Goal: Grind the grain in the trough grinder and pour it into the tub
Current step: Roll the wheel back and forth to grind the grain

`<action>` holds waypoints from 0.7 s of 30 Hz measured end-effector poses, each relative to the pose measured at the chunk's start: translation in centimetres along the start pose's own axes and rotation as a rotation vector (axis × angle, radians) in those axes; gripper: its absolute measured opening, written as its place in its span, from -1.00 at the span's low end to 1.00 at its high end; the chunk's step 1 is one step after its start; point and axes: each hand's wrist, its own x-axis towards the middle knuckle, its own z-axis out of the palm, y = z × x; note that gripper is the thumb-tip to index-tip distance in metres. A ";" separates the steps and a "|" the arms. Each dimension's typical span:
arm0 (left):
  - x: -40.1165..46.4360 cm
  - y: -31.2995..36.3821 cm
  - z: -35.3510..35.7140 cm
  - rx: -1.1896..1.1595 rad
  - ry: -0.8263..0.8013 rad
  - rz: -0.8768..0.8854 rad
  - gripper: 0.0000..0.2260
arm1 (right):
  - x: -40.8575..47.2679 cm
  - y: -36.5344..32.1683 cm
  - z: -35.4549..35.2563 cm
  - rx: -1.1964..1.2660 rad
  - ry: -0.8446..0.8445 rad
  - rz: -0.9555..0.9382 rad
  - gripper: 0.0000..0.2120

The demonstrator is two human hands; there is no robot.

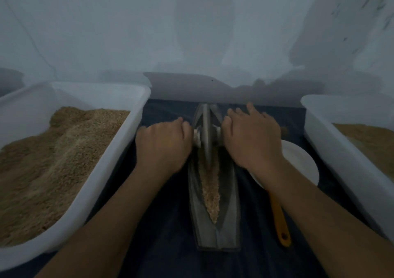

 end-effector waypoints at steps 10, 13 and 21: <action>-3.8 0.2 -1.5 -0.062 0.142 0.028 -0.55 | -6.5 0.6 -1.4 0.065 0.086 -0.023 -0.42; 1.2 0.6 0.2 0.171 0.044 0.053 -0.72 | -1.7 0.3 -0.1 -0.009 0.030 0.055 -0.44; 4.2 0.8 0.6 0.151 0.061 0.038 -0.79 | 2.2 0.4 0.7 -0.022 -0.019 0.107 -0.54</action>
